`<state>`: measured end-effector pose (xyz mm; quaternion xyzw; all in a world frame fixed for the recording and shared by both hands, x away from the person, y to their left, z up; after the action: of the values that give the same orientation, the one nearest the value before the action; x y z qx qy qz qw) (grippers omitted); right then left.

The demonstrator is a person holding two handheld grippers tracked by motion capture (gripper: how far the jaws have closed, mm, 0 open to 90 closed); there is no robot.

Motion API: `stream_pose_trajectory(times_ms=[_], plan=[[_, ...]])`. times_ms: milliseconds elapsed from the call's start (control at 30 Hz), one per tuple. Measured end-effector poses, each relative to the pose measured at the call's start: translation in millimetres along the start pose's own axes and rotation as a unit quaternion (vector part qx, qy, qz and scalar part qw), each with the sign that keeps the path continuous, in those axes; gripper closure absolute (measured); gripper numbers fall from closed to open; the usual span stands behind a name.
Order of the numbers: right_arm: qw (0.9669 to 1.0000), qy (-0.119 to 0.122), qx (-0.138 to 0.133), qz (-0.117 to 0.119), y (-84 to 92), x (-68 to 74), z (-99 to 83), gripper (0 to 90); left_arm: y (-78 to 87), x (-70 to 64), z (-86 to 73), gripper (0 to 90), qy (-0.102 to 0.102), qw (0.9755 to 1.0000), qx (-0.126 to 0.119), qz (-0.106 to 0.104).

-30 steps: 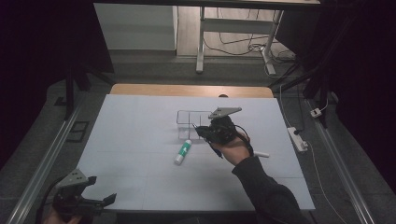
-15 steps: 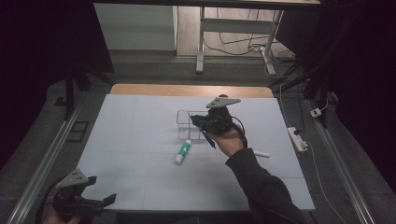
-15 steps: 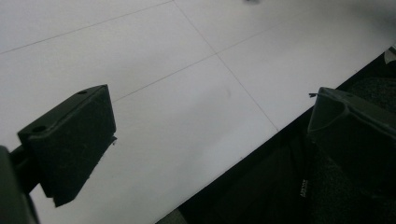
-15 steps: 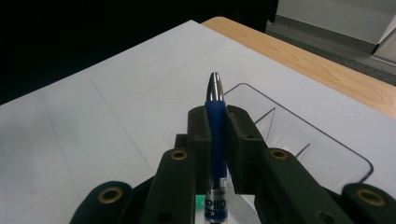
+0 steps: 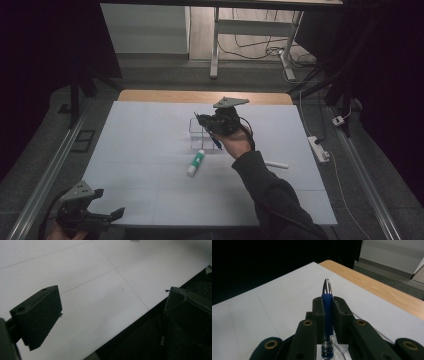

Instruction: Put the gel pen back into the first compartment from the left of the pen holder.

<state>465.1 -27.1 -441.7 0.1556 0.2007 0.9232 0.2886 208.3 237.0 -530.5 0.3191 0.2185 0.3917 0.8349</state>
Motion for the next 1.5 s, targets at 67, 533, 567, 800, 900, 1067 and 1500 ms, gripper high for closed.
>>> stream_pose_trajectory(times_ms=[67, 533, 567, 800, 900, 1067, 1500], plan=[[1.0000, 0.001, -0.008, -0.001, -5.9, -0.8, 6.4, 80.1, 0.0, 0.1, 0.0, 1.6, 0.000, 1.0000, 0.000, 0.000], [0.9994, -0.005, -0.035, -0.004, -32.5, -5.3, 27.0, 80.1, -0.2, -0.2, 0.0, 1.7, -0.002, 1.0000, 0.000, -0.002], [0.9993, -0.005, -0.036, -0.005, -34.3, -5.3, 28.6, 80.1, -0.1, -0.4, -0.1, 1.7, -0.001, 1.0000, 0.000, -0.002], [0.9991, -0.002, -0.043, -0.004, -47.8, -4.7, 37.2, 80.1, -0.1, -0.2, -0.1, 1.8, -0.002, 1.0000, -0.001, -0.003], [0.9990, -0.001, -0.044, -0.006, -52.7, -6.0, 39.9, 80.1, 0.0, -0.5, -0.1, 1.8, -0.002, 1.0000, -0.001, -0.004], [0.9984, -0.009, -0.056, -0.008, -59.0, -8.7, 44.6, 80.1, -0.3, -0.7, -0.1, 1.8, -0.003, 1.0000, 0.000, -0.003], [0.9981, -0.003, -0.059, -0.020, -75.2, -13.6, 50.1, 80.1, -0.1, -0.9, -0.1, 1.8, -0.004, 1.0000, -0.001, -0.004]])
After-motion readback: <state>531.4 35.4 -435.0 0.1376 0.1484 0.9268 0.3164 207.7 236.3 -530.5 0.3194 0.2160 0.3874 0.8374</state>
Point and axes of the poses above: each handheld gripper's, and its own axes: y roughly backward along the jaws, z roughly out of its top, x roughly to its left, the point moved 8 cm from there along -y, roughly forward along the jaws, and after that the axes turned 7 degrees about -y, right-handed, at the moved point
